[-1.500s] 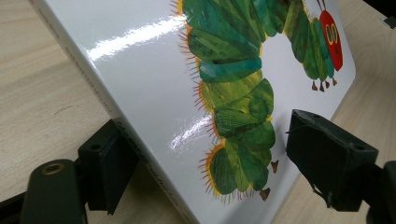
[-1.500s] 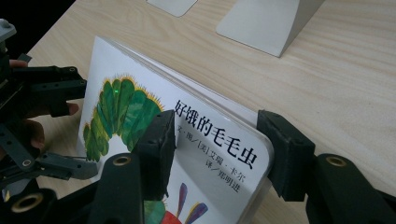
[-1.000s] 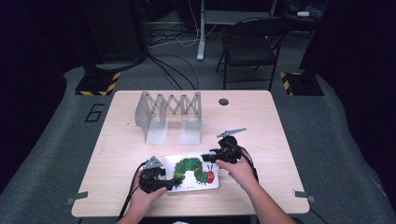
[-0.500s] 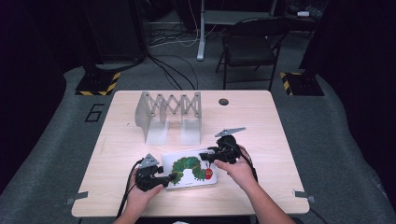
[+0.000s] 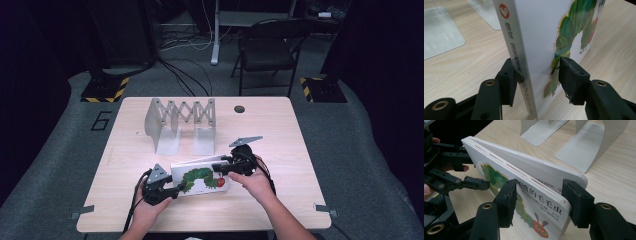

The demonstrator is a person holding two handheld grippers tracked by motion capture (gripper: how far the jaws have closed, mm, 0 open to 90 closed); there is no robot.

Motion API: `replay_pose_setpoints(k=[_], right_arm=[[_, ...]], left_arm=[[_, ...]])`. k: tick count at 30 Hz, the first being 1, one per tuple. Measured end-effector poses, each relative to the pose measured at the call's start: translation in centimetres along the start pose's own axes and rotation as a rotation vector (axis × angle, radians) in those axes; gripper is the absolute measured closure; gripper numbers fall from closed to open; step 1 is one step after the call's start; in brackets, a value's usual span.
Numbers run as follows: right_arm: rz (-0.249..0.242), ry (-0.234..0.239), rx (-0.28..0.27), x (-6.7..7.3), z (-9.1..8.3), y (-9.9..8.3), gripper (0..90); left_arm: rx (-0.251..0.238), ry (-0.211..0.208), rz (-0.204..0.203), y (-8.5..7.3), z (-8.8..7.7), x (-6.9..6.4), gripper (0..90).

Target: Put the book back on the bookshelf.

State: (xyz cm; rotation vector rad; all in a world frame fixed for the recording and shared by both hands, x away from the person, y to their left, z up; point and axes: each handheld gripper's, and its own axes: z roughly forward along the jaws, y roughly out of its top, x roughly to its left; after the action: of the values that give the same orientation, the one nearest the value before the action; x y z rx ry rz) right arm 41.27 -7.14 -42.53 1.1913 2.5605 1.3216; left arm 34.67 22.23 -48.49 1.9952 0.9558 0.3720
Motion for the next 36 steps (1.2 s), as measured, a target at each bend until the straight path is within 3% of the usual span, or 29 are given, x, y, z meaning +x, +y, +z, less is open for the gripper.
replay_pose_setpoints(k=[9,22,27,28,35,36], right_arm=[[-0.051,-0.013,0.008,0.6,0.0,-0.1,42.8],[-0.050,-0.001,0.031,0.1,-0.4,-0.4,39.5],[-0.066,-0.044,0.047,-0.2,-0.7,-0.7,36.3],[-0.045,-0.051,0.042,-0.4,-0.9,-1.0,35.6],[-0.050,-0.071,0.024,-1.1,-1.4,-1.6,32.8],[-0.084,-0.081,0.012,-1.4,-1.5,-1.7,32.2]], left_arm=[[0.019,-0.010,0.032,-0.5,0.0,-0.2,53.0],[0.032,-0.029,0.082,-0.5,-0.1,-1.0,57.5],[0.033,-0.041,0.124,-0.2,0.4,-1.5,59.6],[0.038,-0.047,0.141,0.0,0.6,-1.8,60.6],[0.034,-0.088,0.149,0.4,1.1,-2.1,64.2],[0.034,-0.089,0.163,0.4,1.3,-2.3,64.7]])
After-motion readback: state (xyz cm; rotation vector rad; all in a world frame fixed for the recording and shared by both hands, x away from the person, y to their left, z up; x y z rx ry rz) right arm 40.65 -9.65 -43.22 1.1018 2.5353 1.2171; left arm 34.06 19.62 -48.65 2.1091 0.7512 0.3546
